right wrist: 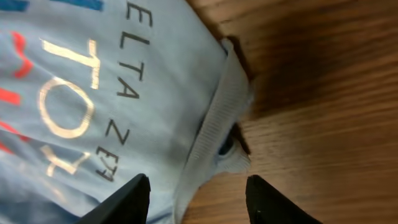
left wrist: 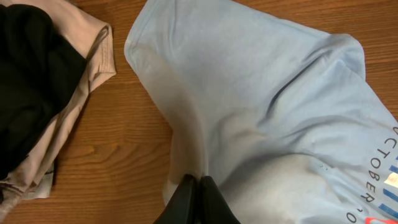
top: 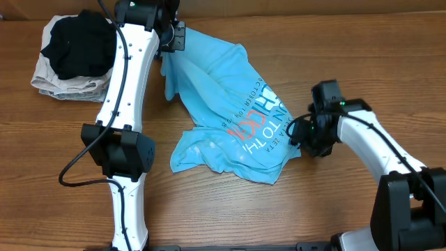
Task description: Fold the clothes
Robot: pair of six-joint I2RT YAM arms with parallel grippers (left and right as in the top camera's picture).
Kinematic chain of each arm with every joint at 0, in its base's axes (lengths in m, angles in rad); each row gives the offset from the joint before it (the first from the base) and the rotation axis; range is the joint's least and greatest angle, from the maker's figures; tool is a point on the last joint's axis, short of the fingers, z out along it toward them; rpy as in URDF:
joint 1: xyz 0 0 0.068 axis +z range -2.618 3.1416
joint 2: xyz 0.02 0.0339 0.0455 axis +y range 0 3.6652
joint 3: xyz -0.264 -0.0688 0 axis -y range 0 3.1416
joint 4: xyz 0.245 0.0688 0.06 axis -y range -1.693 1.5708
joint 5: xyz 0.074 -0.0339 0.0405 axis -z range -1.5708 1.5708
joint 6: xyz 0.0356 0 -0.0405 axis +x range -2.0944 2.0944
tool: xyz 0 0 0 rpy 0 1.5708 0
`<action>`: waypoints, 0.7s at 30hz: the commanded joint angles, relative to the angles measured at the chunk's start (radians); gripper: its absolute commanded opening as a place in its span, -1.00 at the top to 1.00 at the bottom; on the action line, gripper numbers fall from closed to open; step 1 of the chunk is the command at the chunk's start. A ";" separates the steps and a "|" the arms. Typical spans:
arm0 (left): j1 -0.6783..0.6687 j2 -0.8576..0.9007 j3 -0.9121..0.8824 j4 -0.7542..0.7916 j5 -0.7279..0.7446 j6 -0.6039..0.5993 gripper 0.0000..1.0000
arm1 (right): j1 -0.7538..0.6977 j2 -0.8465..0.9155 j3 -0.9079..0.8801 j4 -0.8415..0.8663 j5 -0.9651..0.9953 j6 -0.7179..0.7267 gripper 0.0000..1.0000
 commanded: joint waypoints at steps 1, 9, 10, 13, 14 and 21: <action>0.005 0.000 0.001 0.001 -0.019 -0.002 0.92 | 0.018 0.003 -0.061 0.066 -0.033 0.002 -0.06; 0.006 0.000 0.001 -0.004 -0.023 -0.002 0.92 | 0.059 0.003 -0.147 0.194 -0.024 0.034 0.07; 0.006 0.000 0.001 -0.005 -0.023 -0.002 0.92 | 0.064 0.003 -0.152 0.198 -0.016 0.048 0.09; 0.007 0.000 0.001 -0.007 -0.023 -0.002 0.92 | 0.078 0.003 -0.163 0.213 -0.008 0.063 0.37; 0.007 0.000 0.001 -0.007 -0.023 -0.002 0.92 | 0.080 0.003 -0.163 0.211 0.008 0.080 0.49; 0.015 -0.008 0.020 -0.026 -0.026 -0.002 0.92 | 0.019 -0.019 -0.128 0.177 0.025 0.139 0.92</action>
